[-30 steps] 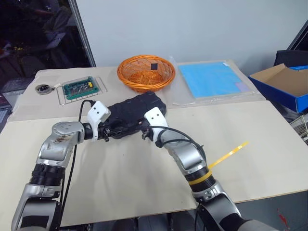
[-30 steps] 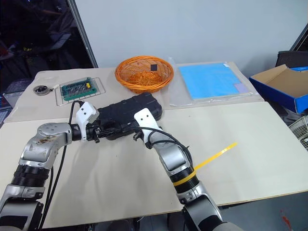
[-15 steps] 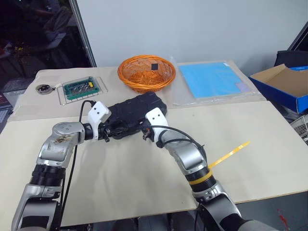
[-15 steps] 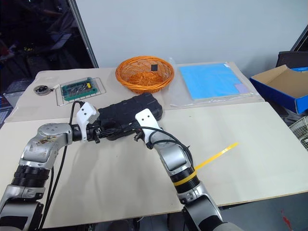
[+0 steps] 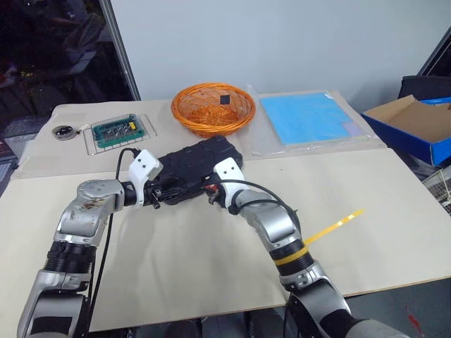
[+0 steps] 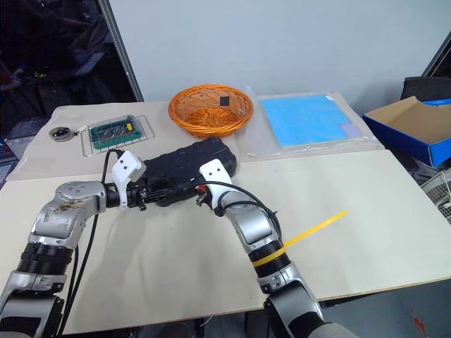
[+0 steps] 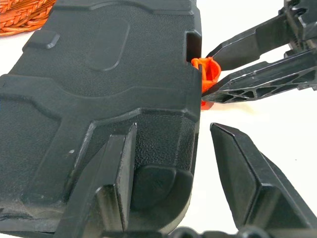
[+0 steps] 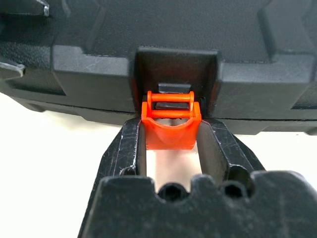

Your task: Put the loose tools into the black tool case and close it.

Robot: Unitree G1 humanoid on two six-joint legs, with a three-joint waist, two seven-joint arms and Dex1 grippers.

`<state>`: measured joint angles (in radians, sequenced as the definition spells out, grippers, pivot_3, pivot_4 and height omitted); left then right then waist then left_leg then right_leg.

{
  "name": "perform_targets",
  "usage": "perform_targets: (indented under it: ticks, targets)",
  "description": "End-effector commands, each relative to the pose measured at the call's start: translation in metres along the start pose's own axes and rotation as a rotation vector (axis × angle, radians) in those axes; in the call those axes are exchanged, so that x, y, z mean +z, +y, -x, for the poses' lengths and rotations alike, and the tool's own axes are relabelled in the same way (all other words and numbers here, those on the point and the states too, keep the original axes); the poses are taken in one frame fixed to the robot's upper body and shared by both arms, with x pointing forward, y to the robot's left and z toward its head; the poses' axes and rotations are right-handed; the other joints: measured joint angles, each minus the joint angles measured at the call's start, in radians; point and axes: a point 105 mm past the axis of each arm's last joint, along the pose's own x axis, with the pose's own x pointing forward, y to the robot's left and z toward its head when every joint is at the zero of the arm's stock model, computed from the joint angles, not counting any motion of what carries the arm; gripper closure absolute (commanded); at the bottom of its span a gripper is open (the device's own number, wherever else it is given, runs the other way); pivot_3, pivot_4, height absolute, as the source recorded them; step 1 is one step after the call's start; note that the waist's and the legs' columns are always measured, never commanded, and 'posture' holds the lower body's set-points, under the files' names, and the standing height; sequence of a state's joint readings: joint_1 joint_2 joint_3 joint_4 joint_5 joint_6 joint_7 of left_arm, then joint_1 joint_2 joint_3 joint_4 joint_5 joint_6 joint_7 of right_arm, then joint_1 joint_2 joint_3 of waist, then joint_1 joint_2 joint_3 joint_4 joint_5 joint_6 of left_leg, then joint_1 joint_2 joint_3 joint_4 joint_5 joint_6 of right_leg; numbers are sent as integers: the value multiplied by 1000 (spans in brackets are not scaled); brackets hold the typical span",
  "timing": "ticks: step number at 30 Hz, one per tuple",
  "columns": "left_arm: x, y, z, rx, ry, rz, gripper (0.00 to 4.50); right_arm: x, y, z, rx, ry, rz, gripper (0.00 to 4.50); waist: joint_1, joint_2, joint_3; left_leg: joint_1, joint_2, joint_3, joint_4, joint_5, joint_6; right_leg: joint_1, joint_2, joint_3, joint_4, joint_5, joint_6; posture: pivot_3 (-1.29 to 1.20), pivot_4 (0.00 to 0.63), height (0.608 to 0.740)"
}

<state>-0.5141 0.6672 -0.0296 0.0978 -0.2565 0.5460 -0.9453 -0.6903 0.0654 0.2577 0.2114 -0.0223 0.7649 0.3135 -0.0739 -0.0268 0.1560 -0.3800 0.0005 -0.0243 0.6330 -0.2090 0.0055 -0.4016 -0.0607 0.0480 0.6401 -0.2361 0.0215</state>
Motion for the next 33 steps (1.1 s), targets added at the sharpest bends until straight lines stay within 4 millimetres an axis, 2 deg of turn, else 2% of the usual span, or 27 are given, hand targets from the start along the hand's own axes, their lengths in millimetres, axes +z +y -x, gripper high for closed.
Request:
perform_targets:
  ticks: [1,7,12,18,33]
  targets:
    - [-18,-15,-9,-67,56,42,1967,-29,2,-9,34,105,-27,3304,-2,0,-1,1,0,0,0,0,0,1,0,0,0,-1,2,0,150,740]
    - [-19,-15,-9,-63,56,44,1967,-26,0,-11,35,93,8,3304,0,0,-1,11,4,0,-1,0,0,10,1,0,0,-4,7,0,150,740]
    - [-19,-16,-8,-63,55,46,1967,-21,1,-14,42,69,8,3304,-4,0,-1,12,6,0,-1,0,0,11,2,0,0,-5,7,0,150,740]
    - [-20,-15,-9,-53,57,54,1967,-54,1,-20,47,177,16,3304,-6,0,-2,13,8,1,-1,0,0,12,3,0,0,-5,7,0,150,740]
    - [-20,-3,-8,5,64,83,1967,-87,-12,-19,31,286,104,3305,-11,1,-16,25,9,1,-6,0,-1,16,3,0,-1,-8,2,0,150,740]
